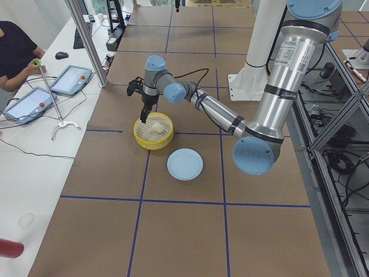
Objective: Place bun in steamer
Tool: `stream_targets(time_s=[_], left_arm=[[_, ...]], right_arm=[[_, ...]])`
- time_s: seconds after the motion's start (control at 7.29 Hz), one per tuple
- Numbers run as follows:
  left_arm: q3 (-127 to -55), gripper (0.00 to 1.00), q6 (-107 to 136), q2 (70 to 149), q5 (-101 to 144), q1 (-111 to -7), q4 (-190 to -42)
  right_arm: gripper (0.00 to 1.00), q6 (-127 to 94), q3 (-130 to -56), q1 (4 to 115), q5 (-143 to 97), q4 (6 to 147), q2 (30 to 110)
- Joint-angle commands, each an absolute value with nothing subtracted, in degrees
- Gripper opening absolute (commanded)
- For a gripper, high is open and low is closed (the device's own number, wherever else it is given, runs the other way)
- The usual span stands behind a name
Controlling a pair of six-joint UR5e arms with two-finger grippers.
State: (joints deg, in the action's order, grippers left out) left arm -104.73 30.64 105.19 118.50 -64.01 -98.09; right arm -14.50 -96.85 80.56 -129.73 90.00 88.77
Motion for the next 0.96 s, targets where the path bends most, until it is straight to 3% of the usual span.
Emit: stream_targets(time_s=[0.0,0.27,0.55,0.82], left_arm=[[-100.41,1.0,11.27,100.74,127.93,-76.58,-98.17],[-95.03,1.0,-0.16,97.23,134.1,-83.73,-98.0],[-94.32,1.0,-3.14,88.28,134.83,-87.34,-101.06],[-91.87,1.0,-4.49,86.14,134.82,-89.64,-101.08]], right_arm=[[1.0,-14.5,-96.86,80.51,-129.73,90.0,88.77],[1.0,-14.5,-96.86,80.6,-129.73,90.0,88.77],[1.0,-14.5,-96.86,80.6,-129.73,90.0,88.77],[1.0,-14.5,-96.86,80.6,-129.73,90.0,88.77]])
